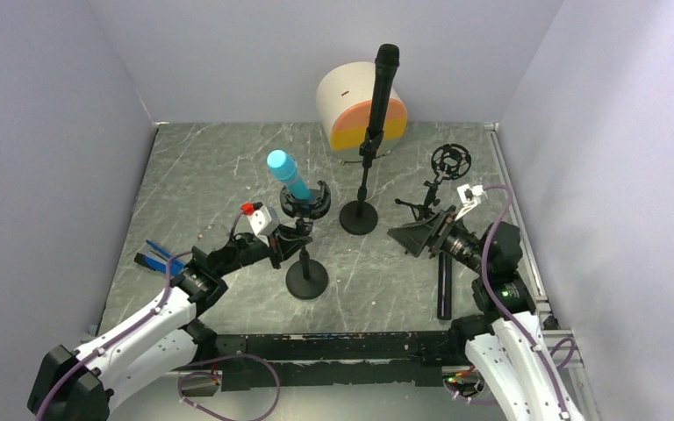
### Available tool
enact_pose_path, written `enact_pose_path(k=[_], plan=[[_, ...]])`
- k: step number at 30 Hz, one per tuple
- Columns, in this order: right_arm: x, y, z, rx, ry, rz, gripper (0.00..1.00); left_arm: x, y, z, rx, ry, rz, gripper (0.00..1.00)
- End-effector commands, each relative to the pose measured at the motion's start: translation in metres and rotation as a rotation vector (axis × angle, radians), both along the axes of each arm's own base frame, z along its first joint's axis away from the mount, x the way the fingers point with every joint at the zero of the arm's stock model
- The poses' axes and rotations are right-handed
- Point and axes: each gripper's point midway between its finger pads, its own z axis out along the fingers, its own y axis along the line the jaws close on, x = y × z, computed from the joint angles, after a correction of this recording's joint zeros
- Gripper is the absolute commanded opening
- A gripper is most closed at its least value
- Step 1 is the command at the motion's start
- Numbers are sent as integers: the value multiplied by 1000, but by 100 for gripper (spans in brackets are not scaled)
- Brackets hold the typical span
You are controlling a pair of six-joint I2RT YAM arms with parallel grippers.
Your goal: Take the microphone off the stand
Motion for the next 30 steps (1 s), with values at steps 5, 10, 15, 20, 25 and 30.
enact_pose_path(k=[5, 10, 15, 20, 25, 30], plan=[[-4, 48, -19, -106, -110, 76, 81, -4, -2, -5, 9, 58, 11, 19], [-11, 70, -24, -102, -204, 88, 81, -8, -1, 1, 19, 45, -4, 36], [-19, 87, -35, -99, -250, 124, 82, -14, -3, 12, 14, 9, -50, 44], [-29, 102, -42, -83, -389, 147, 83, -27, -7, 25, 8, -63, -128, 46], [-32, 116, -51, -158, -477, 167, 85, -29, -7, 28, 20, -98, -151, 49], [-35, 128, -56, -174, -512, 192, 86, -33, -9, 29, 22, -124, -225, 49]])
